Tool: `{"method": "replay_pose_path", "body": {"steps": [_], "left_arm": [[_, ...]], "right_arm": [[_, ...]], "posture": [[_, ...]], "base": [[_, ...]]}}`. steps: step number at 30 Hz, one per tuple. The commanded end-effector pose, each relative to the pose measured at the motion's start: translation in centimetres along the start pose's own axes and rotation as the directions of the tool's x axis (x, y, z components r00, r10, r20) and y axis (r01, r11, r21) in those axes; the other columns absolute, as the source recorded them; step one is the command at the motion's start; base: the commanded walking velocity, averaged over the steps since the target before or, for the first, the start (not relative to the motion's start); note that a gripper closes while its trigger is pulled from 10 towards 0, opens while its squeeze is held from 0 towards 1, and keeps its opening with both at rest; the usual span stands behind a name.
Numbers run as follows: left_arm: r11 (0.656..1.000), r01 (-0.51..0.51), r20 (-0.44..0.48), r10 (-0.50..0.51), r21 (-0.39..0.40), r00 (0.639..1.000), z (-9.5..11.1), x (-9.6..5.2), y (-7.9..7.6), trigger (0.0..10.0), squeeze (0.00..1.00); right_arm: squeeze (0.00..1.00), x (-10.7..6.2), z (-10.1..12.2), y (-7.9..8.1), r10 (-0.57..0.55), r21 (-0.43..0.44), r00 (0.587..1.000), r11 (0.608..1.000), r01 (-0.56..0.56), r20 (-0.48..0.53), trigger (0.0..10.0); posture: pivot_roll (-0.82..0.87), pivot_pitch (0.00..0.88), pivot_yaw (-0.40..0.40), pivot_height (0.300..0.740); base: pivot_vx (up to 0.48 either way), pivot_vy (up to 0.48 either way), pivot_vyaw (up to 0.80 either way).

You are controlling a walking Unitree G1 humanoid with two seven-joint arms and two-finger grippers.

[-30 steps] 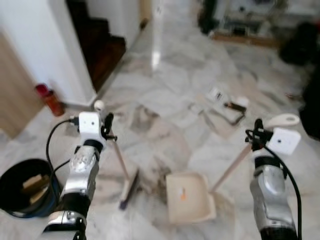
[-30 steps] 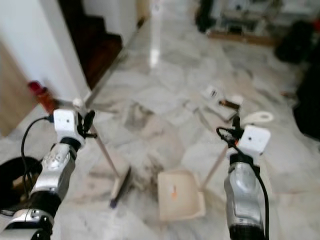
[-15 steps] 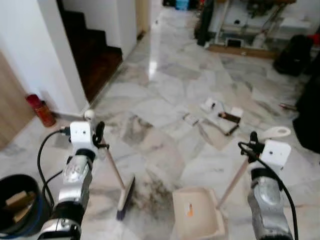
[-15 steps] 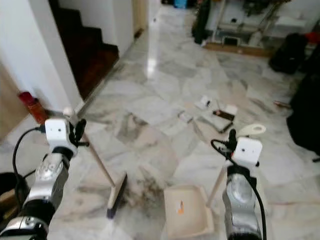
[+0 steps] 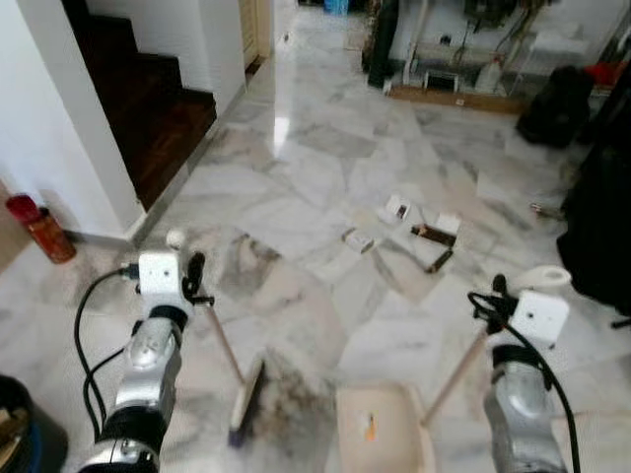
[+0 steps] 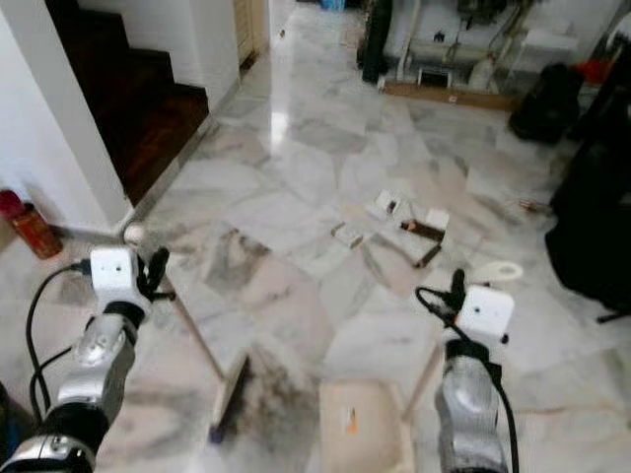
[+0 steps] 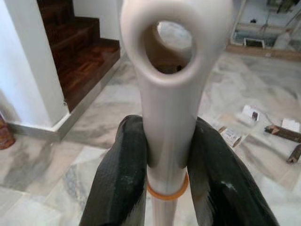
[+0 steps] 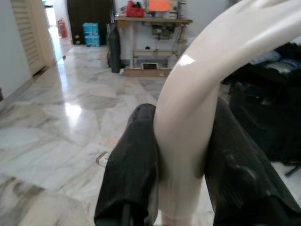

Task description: Sweep floor

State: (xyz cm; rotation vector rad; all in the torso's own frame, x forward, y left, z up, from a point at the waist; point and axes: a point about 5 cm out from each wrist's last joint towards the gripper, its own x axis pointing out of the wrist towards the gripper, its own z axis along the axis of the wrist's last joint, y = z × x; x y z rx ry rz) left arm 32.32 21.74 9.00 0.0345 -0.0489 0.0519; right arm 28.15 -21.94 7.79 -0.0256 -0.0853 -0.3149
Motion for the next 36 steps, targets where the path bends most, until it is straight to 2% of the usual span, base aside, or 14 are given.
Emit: {"method": "replay_pose_path", "body": {"steps": [1,22,25,28,30,36], "left_arm": [[1.0,0.002,0.058,-0.003,0.015,0.998,1.22,0.52,-0.14,10.0,0.0],[1.0,-0.02,0.081,0.018,0.02,0.997,2.04,1.0,0.72,10.0,0.0],[1.0,-0.02,0.081,0.018,0.018,0.997,2.04,1.01,0.73,10.0,0.0],[1.0,-0.02,0.082,0.018,0.019,0.996,2.06,1.02,0.72,10.0,0.0],[1.0,-0.021,0.082,0.019,0.019,0.996,2.06,1.02,0.7,10.0,0.0],[1.0,-0.023,0.084,0.021,0.018,0.996,2.11,1.05,0.73,10.0,0.0]], "right_arm": [[0.0,-0.01,0.16,-0.69,-0.021,-0.005,1.0,1.0,0.021,0.021,10.0],[0.0,0.26,0.38,-0.16,0.004,0.025,0.999,1.0,-0.004,0.04,10.0],[0.0,0.22,0.45,0.07,0.029,-0.002,0.998,1.0,-0.029,0.047,10.0],[0.0,0.18,0.4,0.28,0.036,0.003,0.998,0.999,-0.037,0.041,10.0],[0.0,0.2,0.34,0.19,0.02,0.047,0.999,0.999,-0.022,0.037,10.0],[0.0,0.3,0.44,0.09,0.026,0.03,0.999,0.999,-0.028,0.042,10.0]], "posture": [[0.07,0.084,-0.029,0.74],[0.07,0.091,-0.028,0.74],[0.07,0.09,-0.027,0.74],[0.07,0.091,-0.028,0.74],[0.07,0.091,-0.029,0.74],[0.07,0.096,-0.031,0.74]], "base": [[0.311,0.0,0.0],[0.313,0.0,0.0],[0.341,0.0,0.0],[0.344,0.0,0.8],[0.345,0.0,0.0],[0.341,0.0,0.0]]}}
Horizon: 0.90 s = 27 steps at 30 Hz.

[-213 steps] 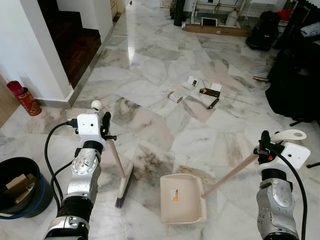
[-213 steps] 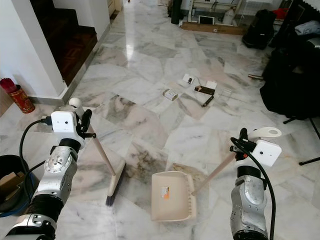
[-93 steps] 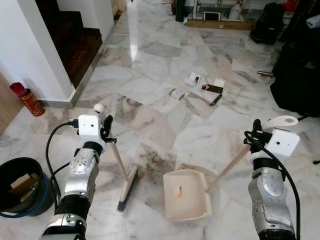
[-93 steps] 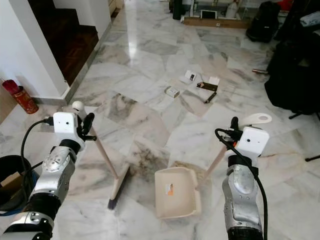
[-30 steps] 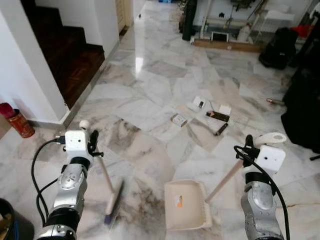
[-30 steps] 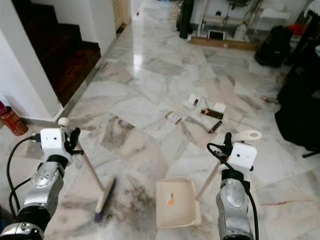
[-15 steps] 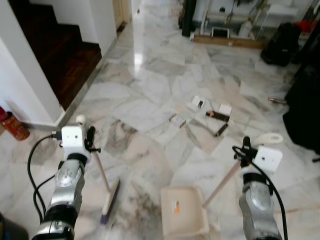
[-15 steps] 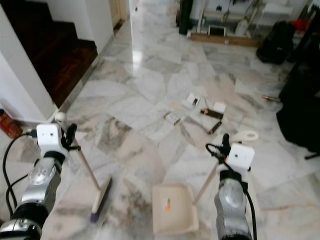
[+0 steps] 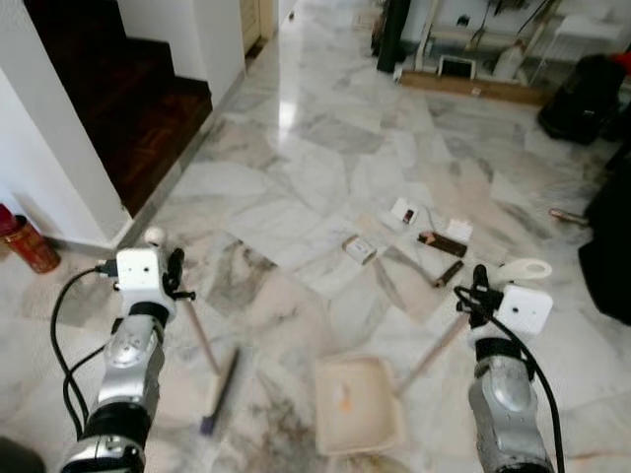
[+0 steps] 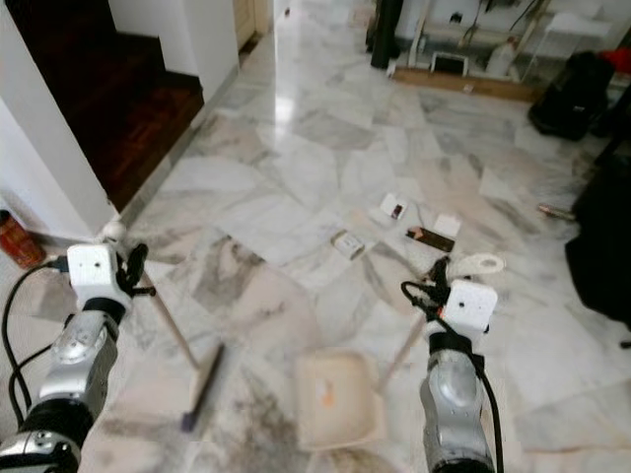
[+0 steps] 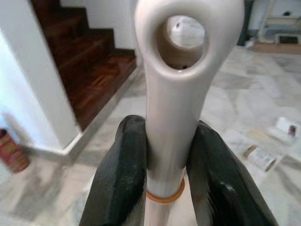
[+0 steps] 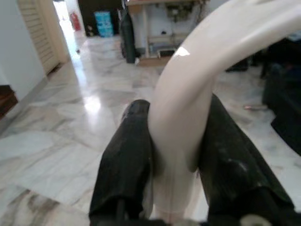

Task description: Sweep floor

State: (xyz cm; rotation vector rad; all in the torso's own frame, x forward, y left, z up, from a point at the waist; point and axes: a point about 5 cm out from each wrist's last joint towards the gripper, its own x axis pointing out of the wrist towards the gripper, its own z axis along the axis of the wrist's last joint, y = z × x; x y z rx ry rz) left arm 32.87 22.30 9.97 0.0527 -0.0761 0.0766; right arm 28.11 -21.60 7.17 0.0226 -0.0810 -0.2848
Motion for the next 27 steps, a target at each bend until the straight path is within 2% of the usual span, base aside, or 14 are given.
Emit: {"method": "replay_pose_path", "body": {"steps": [1,27], "left_arm": [[1.0,0.001,0.057,-0.001,0.0,0.998,1.18,0.47,0.21,10.0,0.0],[1.0,0.002,0.056,-0.002,0.001,0.998,1.19,0.49,0.23,10.0,0.0]], "right_arm": [[0.0,0.51,1.1,-0.21,-0.003,-0.009,0.999,1.0,0.004,0.054,10.0],[0.0,0.55,0.93,-0.11,0.003,-0.002,0.999,1.0,-0.003,0.043,10.0]], "posture": [[0.07,0.096,-0.031,0.74],[0.07,0.097,-0.033,0.74]], "base": [[0.345,0.0,0.0],[0.342,0.0,0.0]]}}
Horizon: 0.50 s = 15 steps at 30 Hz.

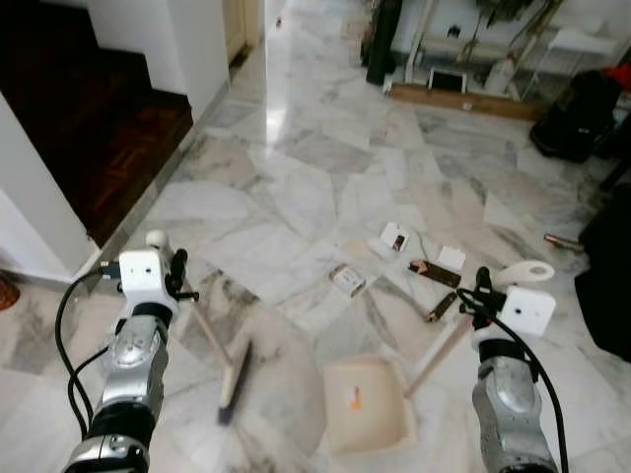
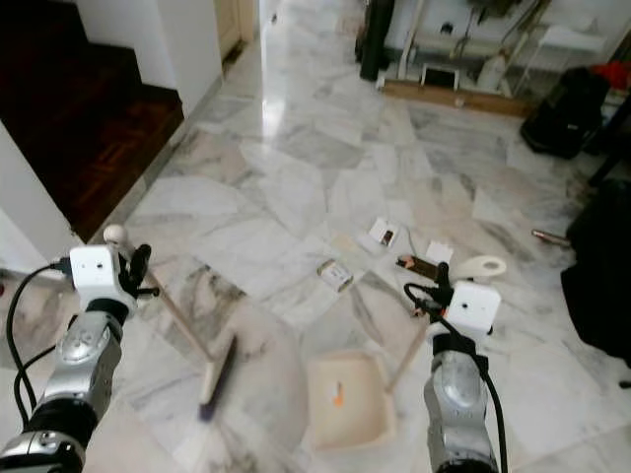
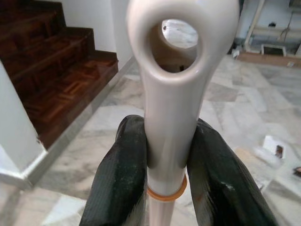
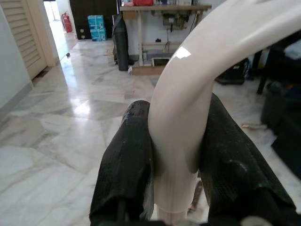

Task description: Sweep floor

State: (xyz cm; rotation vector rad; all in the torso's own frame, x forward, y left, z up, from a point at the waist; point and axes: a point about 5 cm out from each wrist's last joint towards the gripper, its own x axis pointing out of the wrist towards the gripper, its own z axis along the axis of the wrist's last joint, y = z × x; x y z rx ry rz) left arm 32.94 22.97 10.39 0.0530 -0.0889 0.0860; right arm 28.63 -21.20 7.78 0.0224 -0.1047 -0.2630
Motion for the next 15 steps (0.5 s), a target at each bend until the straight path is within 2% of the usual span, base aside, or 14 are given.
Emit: {"method": "replay_pose_path", "body": {"steps": [1,15], "left_arm": [[1.0,0.012,0.044,-0.012,0.001,0.999,0.8,0.35,-0.48,10.0,0.0],[1.0,0.015,0.047,-0.014,-0.002,0.999,0.84,0.36,-0.7,10.0,0.0]], "right_arm": [[0.0,0.1,0.34,-0.62,-0.017,-0.006,1.0,1.0,0.017,0.02,10.0],[0.0,0.15,0.59,-0.24,-0.002,-0.001,0.999,1.0,0.002,0.033,10.0]], "posture": [[0.07,0.097,-0.034,0.74],[0.07,0.101,-0.036,0.74]], "base": [[0.341,0.0,0.0],[0.343,0.0,0.0]]}}
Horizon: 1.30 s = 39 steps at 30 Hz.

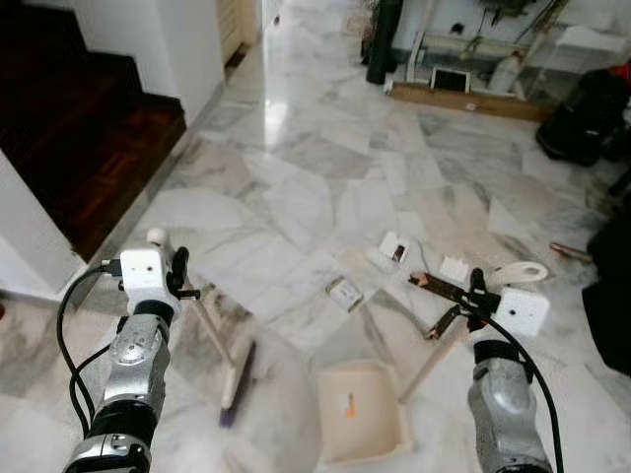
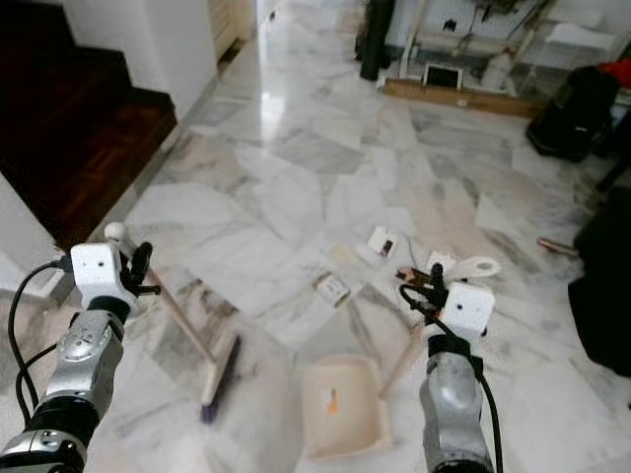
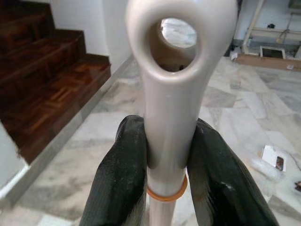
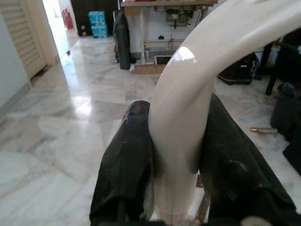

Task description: Sweep floor

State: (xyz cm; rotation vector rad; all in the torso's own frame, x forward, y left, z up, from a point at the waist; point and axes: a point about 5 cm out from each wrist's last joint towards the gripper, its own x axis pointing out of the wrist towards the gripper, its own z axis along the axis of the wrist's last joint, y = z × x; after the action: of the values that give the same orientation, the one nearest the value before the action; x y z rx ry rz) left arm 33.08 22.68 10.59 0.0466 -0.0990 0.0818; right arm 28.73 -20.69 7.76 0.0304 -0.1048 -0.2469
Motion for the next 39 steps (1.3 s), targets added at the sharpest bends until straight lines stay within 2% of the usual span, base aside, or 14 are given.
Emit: {"method": "replay_pose_path", "body": {"steps": [1,39], "left_arm": [[1.0,0.011,0.037,-0.011,0.005,0.999,0.63,0.23,-0.41,10.0,0.0],[1.0,0.007,0.042,-0.007,0.0,0.999,0.69,0.22,-0.33,10.0,0.0]], "right_arm": [[0.0,0.2,0.62,-0.75,-0.017,-0.01,0.999,1.0,0.017,0.034,10.0],[0.0,0.17,0.49,-0.58,0.005,0.005,1.0,1.0,-0.005,0.026,10.0]], "posture": [[0.07,0.102,-0.037,0.74],[0.07,0.094,-0.043,0.74]], "base": [[0.345,0.0,0.0],[0.342,0.0,0.0]]}}
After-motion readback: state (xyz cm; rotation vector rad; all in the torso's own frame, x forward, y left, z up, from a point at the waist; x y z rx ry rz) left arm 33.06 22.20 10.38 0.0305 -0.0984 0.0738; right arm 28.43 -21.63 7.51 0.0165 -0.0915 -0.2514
